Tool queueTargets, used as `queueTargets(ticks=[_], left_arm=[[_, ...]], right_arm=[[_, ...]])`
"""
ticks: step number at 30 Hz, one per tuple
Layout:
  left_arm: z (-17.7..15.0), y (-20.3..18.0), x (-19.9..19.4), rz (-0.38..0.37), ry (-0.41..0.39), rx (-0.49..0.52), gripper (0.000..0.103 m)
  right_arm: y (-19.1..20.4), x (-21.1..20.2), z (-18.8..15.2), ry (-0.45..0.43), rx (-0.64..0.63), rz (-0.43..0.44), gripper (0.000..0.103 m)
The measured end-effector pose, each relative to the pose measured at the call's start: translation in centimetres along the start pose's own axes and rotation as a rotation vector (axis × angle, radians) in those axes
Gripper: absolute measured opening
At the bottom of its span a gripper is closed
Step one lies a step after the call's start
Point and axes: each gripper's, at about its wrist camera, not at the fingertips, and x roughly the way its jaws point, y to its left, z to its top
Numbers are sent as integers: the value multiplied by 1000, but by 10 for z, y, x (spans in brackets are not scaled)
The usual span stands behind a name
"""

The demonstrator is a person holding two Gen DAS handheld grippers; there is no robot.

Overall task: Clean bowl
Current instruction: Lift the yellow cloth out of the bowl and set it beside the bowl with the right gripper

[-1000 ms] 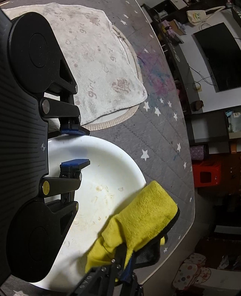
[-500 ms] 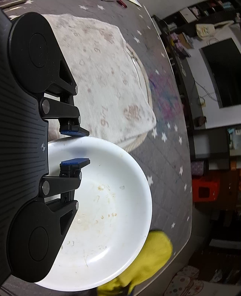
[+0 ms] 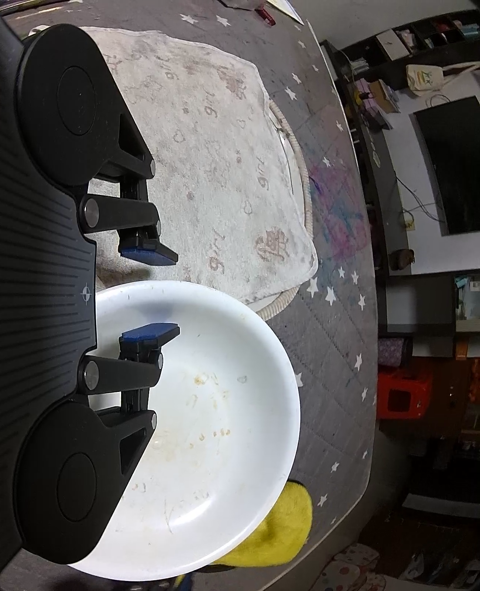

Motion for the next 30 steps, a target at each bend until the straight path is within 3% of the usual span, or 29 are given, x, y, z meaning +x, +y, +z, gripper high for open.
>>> queueTargets(ticks=[7,10,14,21,30], left_arm=[[-18,2,-23,-10,-12,-44,48],[-23,7,-30,-8,-26,-57,51],[-30,10,-45,-3,-60,-68,56],[-46,21,-67,3,-113,-107,61],[-66,16,-89,-16,-139,-114,64]], right_arm=[[-2,-12,-1,-20,46,4,15],[-3,-17,-1,-28,65,6,21],[-4,-24,-1,-39,91,9,40],[-6,-43,-8,-68,145,-6,52],[-6,-63,-20,-75,209,-46,56]])
